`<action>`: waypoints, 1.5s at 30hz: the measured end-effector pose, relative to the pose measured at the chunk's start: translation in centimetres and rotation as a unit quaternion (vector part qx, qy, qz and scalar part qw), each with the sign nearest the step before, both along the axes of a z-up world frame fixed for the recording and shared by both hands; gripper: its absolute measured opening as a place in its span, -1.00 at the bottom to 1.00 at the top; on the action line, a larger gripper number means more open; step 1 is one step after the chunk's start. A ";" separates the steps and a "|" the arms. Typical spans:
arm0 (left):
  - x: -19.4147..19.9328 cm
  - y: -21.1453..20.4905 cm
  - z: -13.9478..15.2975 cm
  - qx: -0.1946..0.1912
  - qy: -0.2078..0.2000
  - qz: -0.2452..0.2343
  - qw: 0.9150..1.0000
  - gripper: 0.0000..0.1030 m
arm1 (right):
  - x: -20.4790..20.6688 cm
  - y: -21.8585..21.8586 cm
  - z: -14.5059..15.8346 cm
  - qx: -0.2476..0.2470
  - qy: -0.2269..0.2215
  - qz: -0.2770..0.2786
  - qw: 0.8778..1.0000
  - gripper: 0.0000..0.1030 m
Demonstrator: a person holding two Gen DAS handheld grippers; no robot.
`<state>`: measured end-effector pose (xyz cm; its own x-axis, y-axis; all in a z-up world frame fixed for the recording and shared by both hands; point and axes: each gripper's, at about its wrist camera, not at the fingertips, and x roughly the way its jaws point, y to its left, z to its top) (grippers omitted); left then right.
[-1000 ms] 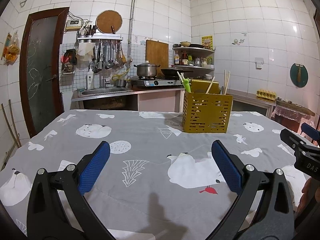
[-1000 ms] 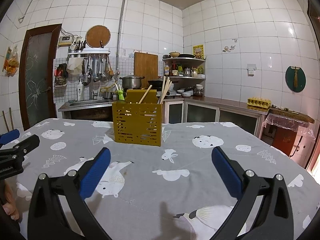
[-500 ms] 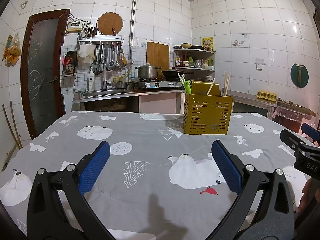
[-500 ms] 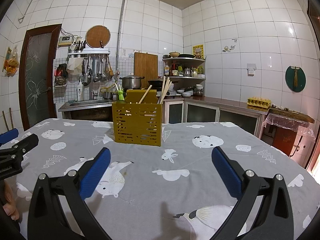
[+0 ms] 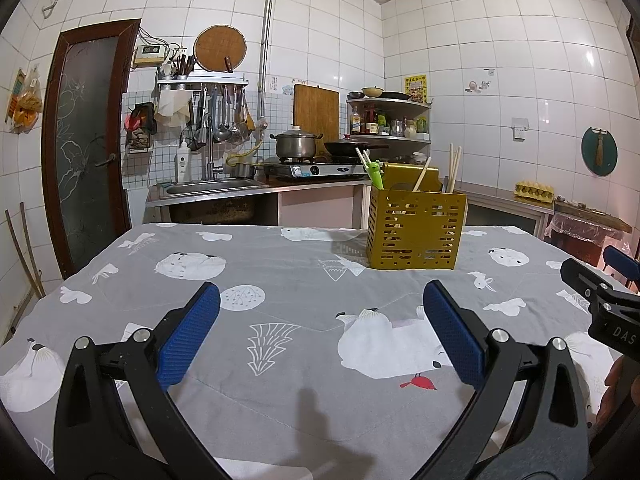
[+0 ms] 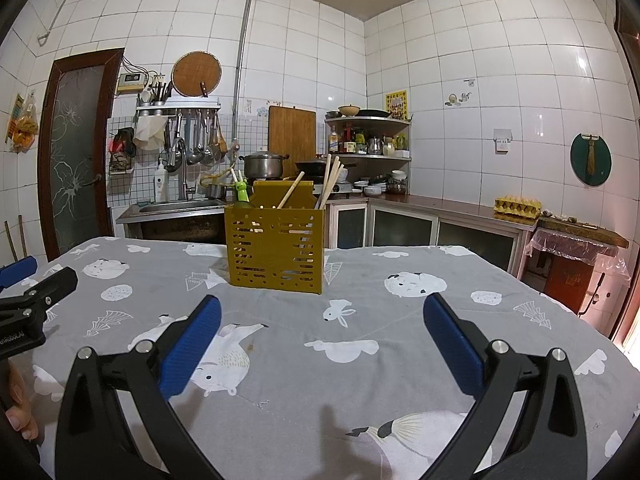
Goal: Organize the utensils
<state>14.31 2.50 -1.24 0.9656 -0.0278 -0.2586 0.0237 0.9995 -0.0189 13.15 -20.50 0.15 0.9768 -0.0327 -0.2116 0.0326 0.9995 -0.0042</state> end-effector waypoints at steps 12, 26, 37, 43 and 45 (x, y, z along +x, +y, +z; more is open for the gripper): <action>0.0 0.0 0.0 0.000 -0.001 0.000 1.000 0.91 | -0.1 0.0 0.1 0.000 -0.002 0.000 1.000 0.92; 0.0 0.0 -0.1 0.001 -0.002 0.000 1.000 0.91 | -0.2 0.0 0.1 0.000 -0.003 0.000 1.000 0.92; 0.0 0.0 0.1 0.001 -0.003 0.000 1.000 0.91 | -0.3 0.1 0.3 -0.002 -0.005 0.000 1.000 0.92; 0.2 0.1 0.3 0.002 -0.004 0.000 1.000 0.91 | -0.3 0.1 0.3 -0.002 -0.005 0.000 1.000 0.92; 0.1 0.0 0.2 0.002 -0.004 0.000 1.000 0.91 | -0.2 0.1 0.3 -0.002 -0.005 0.000 1.000 0.92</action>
<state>14.43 2.55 -1.03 0.9676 -0.0272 -0.2509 0.0242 0.9996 -0.0151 12.90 -20.42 0.46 0.9789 -0.0339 -0.2016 0.0330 0.9994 -0.0079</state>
